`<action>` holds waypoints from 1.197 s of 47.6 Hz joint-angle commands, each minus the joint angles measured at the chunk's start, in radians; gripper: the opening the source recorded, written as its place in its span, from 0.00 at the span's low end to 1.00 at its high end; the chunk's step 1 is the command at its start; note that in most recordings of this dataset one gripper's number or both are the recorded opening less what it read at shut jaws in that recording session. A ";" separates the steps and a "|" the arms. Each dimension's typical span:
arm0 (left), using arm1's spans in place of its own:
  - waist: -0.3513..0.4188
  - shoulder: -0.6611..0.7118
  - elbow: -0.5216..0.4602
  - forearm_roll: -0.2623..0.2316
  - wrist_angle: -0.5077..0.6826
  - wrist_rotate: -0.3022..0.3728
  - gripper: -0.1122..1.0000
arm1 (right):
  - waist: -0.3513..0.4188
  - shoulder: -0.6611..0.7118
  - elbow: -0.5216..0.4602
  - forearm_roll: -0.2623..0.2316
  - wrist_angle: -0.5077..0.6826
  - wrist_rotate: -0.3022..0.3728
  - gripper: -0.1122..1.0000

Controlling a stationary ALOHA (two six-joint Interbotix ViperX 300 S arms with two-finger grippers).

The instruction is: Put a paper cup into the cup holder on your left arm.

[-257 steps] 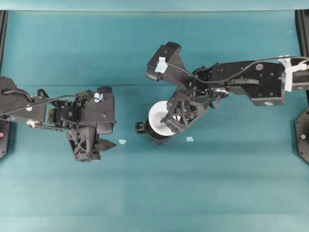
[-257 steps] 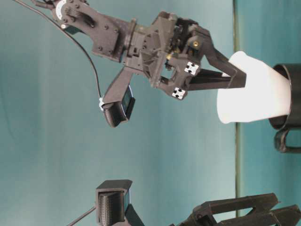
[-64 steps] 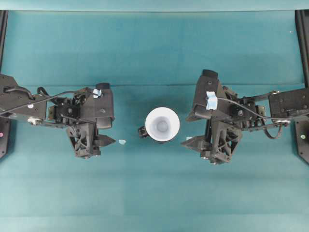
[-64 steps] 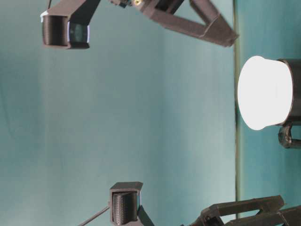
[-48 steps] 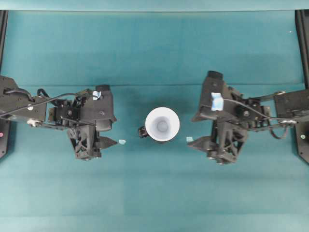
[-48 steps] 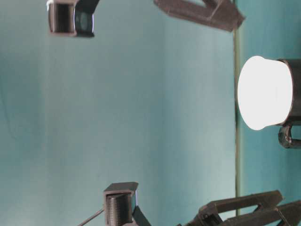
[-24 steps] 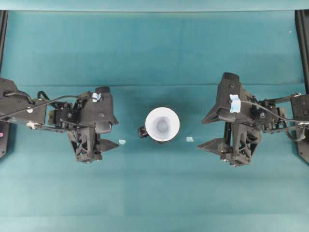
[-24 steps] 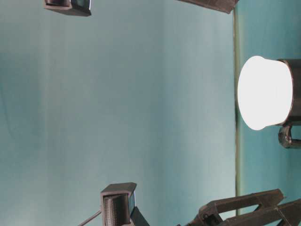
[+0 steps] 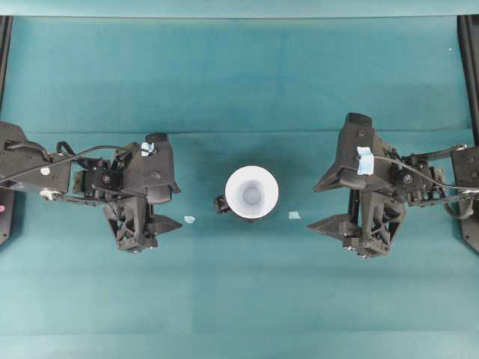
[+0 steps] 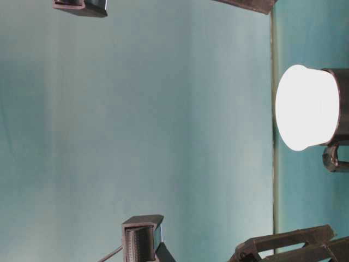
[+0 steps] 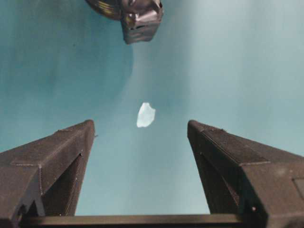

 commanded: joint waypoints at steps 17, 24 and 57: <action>-0.006 -0.037 -0.002 0.003 -0.005 0.006 0.85 | 0.005 -0.003 -0.006 0.000 -0.008 0.012 0.90; -0.002 -0.126 0.014 0.002 0.003 0.011 0.85 | 0.005 -0.012 0.003 0.000 -0.008 0.012 0.90; -0.002 -0.198 0.061 0.002 -0.072 0.011 0.85 | 0.003 -0.092 0.008 0.000 -0.049 0.011 0.90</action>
